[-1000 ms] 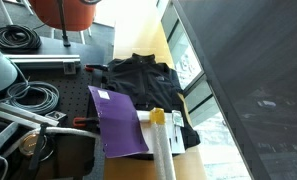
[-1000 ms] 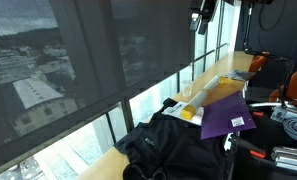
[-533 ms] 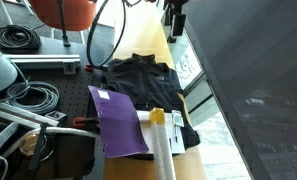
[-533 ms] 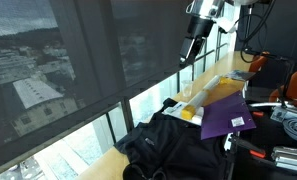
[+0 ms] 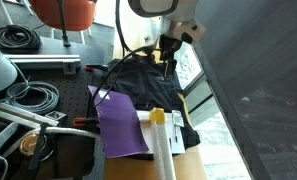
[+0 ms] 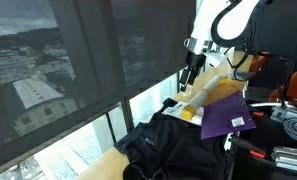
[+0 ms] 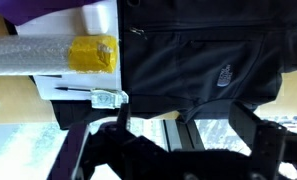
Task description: Pull the zipper of the black vest upwards
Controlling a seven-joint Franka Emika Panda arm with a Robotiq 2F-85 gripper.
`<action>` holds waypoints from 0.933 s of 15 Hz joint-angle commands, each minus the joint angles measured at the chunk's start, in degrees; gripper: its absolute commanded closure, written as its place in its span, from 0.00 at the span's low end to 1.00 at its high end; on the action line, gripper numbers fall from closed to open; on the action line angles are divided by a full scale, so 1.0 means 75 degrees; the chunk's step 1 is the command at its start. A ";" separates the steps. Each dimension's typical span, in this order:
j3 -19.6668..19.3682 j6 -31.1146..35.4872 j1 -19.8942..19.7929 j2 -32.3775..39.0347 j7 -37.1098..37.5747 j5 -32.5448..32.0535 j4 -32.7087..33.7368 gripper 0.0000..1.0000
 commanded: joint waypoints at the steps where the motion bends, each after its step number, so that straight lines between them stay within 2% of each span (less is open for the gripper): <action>1: -0.0299 0.0588 0.0055 0.1064 0.0024 -0.0289 0.0490 0.00; 8: -0.1031 0.1315 0.0731 0.2753 0.0155 -0.0608 0.1360 0.00; 14: -0.1334 0.1215 0.1556 0.3407 0.0438 -0.0541 0.1724 0.00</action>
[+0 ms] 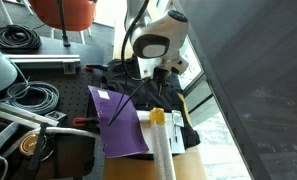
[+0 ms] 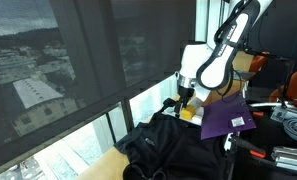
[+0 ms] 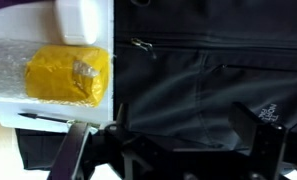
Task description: Pull the zipper of the black vest upwards
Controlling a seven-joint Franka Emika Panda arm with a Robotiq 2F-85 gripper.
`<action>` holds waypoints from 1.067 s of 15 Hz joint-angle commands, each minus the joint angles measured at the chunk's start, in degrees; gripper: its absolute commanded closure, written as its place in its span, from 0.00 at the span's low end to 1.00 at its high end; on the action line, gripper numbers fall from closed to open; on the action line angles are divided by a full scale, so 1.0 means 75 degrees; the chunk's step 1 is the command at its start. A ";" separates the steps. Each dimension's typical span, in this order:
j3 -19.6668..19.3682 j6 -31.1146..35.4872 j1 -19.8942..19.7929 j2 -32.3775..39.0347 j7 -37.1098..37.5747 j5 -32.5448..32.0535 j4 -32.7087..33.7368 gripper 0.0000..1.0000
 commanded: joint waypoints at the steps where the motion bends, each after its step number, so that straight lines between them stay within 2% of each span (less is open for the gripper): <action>1: -0.0430 0.0001 0.0532 0.0352 0.0365 -0.0105 0.0191 0.00; 5: -0.0650 -0.0042 0.0607 0.0643 0.0540 -0.0001 0.0242 0.00; 16: -0.0520 -0.0307 0.0419 0.1319 0.0567 0.0114 0.0744 0.00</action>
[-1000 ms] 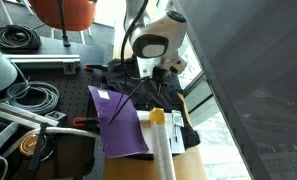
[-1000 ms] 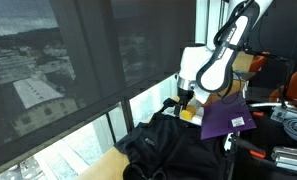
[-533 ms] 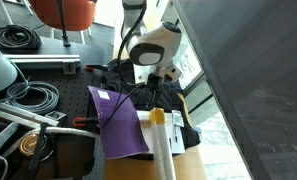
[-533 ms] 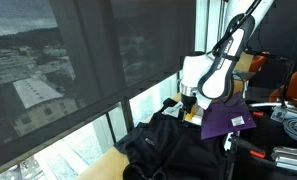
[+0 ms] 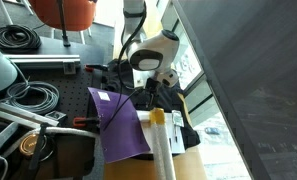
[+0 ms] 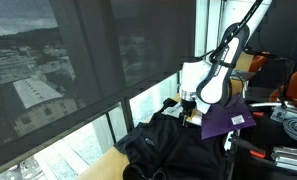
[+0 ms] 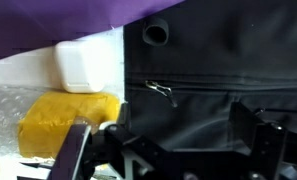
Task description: Pull the zipper of the black vest upwards
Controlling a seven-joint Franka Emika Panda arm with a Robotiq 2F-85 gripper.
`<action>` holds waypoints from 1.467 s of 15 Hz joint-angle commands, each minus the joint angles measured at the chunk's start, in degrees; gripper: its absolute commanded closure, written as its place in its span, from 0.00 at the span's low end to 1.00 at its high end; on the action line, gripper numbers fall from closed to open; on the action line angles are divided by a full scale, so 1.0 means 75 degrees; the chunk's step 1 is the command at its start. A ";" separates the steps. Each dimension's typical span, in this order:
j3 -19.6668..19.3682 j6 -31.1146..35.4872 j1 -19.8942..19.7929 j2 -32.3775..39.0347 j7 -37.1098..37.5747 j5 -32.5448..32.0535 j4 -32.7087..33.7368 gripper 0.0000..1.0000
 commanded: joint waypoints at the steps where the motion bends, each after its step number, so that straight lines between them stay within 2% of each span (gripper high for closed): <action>1: 0.0063 -0.0262 -0.0092 0.0228 0.0046 0.0102 0.0325 0.00; 10: 0.0036 -0.0374 -0.0045 0.0394 0.0064 0.0064 0.0500 0.00; 11: 0.0030 -0.0390 -0.0046 0.0413 0.0066 0.0066 0.0513 0.05; 12: 0.0015 -0.0408 -0.0039 0.0433 0.0077 0.0066 0.0532 0.26; 14: 0.0027 -0.0423 -0.0043 0.0440 0.0075 0.0067 0.0544 0.32; 22: -0.0011 -0.0685 0.0001 0.0476 0.0126 0.0014 0.0656 0.92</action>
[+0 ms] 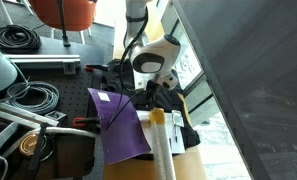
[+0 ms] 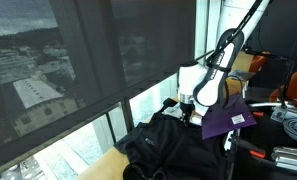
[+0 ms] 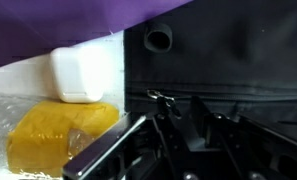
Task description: Pull the zipper of the black vest upwards
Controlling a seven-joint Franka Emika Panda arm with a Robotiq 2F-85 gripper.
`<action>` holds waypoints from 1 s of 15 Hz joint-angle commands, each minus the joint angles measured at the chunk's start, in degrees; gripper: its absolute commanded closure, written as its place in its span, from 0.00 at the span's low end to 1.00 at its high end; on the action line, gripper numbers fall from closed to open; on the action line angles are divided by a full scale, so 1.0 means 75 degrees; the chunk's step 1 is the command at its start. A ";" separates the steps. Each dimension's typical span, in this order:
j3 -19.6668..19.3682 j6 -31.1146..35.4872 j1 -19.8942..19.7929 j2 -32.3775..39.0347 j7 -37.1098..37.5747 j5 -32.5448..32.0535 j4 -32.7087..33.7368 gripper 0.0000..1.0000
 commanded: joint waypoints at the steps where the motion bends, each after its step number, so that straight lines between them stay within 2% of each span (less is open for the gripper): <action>1: -0.0016 -0.0228 0.0014 0.0112 0.0103 0.0006 0.0219 1.00; 8: 0.0126 -0.0262 0.0059 -0.0119 0.0031 -0.0031 0.0116 0.98; 15: 0.0288 -0.0211 0.0584 -0.0199 0.0076 -0.0122 0.0128 0.98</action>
